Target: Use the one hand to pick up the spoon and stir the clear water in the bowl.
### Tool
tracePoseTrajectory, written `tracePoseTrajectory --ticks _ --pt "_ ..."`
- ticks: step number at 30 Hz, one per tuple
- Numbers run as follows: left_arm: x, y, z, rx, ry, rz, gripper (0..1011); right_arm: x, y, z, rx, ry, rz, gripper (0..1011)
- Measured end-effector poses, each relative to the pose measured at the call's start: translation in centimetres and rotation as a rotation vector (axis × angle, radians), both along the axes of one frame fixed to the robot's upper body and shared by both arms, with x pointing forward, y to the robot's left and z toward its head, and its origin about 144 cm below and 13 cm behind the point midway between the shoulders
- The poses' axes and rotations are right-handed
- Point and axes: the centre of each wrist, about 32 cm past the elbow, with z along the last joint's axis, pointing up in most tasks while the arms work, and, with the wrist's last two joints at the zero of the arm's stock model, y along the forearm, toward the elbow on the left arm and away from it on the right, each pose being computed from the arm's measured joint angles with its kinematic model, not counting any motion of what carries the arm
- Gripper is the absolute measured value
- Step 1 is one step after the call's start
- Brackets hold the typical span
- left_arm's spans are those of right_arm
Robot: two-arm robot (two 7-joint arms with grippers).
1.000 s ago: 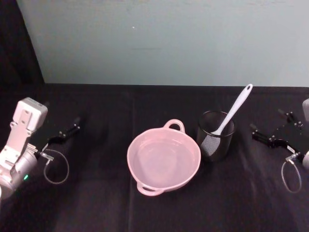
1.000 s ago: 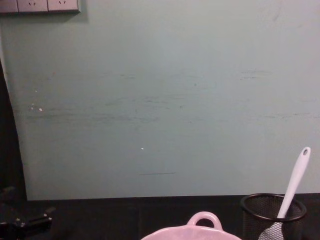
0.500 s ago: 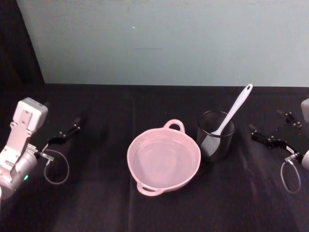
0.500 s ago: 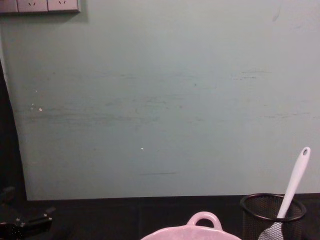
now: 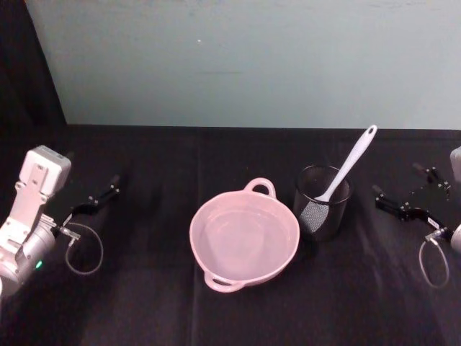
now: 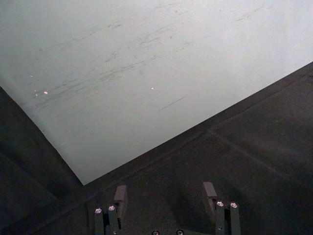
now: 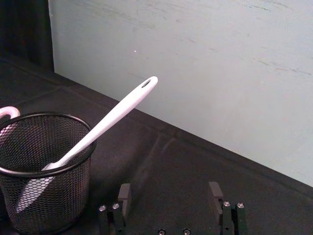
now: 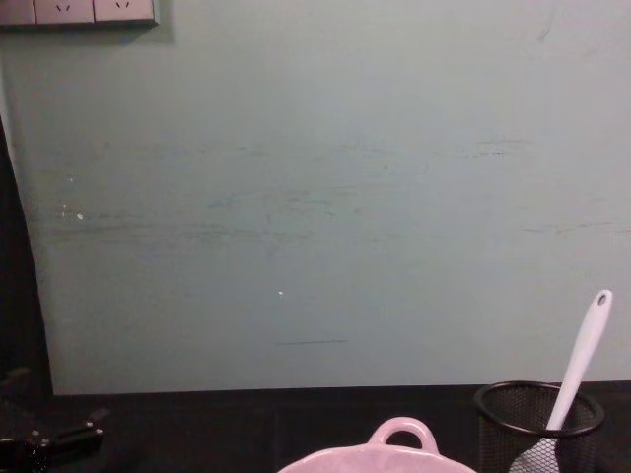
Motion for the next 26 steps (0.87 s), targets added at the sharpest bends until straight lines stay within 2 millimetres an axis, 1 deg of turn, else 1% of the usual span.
tracePoseTrajectory --ticks 26 --pt "0.00 0.00 0.00 0.000 0.000 0.000 1005 -0.02 -0.01 0.02 0.001 0.000 0.000 1002"
